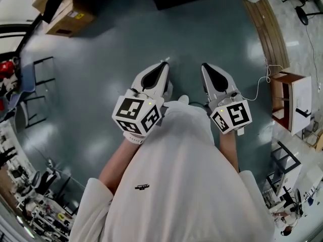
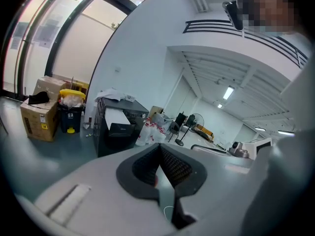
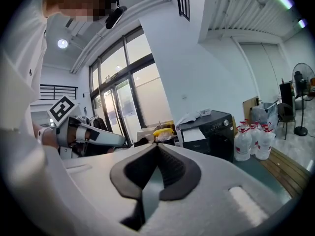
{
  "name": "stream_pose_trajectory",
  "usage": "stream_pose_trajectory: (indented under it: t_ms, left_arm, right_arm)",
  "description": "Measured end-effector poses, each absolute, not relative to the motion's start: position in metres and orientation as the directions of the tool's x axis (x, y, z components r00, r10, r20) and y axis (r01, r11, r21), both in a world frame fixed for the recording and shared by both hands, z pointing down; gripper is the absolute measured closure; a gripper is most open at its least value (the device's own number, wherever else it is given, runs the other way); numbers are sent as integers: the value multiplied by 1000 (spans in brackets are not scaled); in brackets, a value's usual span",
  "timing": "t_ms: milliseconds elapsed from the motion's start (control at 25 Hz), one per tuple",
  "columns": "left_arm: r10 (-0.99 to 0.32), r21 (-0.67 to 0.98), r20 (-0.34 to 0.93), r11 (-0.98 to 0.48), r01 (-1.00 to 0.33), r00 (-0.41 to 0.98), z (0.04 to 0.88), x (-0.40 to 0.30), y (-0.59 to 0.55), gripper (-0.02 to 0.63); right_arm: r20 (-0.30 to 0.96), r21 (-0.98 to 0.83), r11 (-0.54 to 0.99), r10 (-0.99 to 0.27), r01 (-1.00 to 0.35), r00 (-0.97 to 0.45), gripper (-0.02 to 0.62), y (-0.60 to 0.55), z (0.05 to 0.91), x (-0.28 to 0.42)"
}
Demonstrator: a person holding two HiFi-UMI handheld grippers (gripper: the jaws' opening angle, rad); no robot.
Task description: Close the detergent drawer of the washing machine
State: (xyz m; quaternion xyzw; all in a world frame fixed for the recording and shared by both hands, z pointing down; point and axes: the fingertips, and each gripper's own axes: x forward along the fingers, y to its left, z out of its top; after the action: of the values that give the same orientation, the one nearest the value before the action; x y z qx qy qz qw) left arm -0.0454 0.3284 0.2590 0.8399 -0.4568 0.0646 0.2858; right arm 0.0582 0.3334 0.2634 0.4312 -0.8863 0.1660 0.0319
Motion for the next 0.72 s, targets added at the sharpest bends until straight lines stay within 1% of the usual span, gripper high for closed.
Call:
stream_pose_trajectory:
  t_ms: [360, 720]
  left_arm:
    - [-730, 448, 358, -414, -793, 583, 259, -99, 264, 591]
    - [-691, 457, 381, -437, -775, 614, 274, -118, 238, 591]
  right_arm:
    - [230, -250, 530, -781, -811, -581, 594, 268, 265, 24]
    - [254, -281, 461, -810, -842, -528, 594, 253, 282, 8]
